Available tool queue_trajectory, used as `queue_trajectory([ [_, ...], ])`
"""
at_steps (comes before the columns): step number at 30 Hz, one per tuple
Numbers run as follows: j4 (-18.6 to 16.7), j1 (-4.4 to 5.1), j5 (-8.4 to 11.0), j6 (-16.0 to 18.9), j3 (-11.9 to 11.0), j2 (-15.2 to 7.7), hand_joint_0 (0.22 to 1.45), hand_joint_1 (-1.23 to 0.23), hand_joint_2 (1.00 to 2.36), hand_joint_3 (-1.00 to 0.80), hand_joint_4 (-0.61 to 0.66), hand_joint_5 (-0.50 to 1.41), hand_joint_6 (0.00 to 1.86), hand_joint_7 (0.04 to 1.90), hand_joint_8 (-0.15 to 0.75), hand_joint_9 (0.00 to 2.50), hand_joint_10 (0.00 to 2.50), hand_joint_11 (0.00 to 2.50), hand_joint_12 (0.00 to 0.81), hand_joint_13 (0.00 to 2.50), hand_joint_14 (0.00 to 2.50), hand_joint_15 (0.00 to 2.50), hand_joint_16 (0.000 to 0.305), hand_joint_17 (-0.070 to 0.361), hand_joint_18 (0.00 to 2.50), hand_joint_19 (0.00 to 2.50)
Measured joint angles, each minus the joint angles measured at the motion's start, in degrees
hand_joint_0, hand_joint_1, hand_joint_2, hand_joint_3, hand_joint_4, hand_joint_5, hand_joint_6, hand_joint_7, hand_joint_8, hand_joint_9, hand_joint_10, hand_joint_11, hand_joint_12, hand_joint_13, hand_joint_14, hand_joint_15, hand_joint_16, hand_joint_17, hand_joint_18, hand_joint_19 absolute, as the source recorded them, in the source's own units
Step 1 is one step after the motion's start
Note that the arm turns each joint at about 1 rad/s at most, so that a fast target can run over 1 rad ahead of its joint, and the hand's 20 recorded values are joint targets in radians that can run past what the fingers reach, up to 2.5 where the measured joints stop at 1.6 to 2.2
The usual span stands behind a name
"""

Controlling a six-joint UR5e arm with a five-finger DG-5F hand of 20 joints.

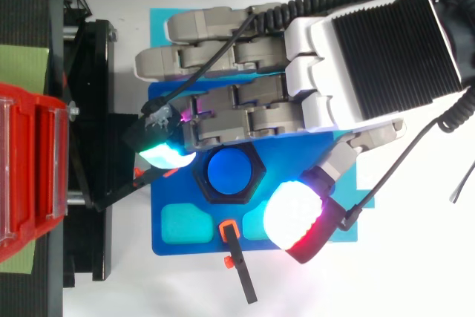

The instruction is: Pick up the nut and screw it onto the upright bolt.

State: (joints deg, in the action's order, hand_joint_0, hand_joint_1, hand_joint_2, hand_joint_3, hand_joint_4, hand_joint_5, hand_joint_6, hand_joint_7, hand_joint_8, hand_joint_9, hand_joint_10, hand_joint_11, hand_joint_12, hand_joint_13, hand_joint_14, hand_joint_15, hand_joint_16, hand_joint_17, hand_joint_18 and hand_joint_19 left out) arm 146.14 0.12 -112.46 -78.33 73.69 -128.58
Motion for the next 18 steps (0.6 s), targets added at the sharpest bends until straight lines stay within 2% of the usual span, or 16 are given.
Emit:
queue_trajectory([
  [18,1.6,-0.61,-0.12,-0.1,0.0,0.0,0.52,-0.06,1.0,-0.5,0.25,-0.05,0.5,1.07,0.244,0.6,0.0,0.0,0.315,0.28,0.0,0.0,0.035,0.079,0.0,0.0],
])
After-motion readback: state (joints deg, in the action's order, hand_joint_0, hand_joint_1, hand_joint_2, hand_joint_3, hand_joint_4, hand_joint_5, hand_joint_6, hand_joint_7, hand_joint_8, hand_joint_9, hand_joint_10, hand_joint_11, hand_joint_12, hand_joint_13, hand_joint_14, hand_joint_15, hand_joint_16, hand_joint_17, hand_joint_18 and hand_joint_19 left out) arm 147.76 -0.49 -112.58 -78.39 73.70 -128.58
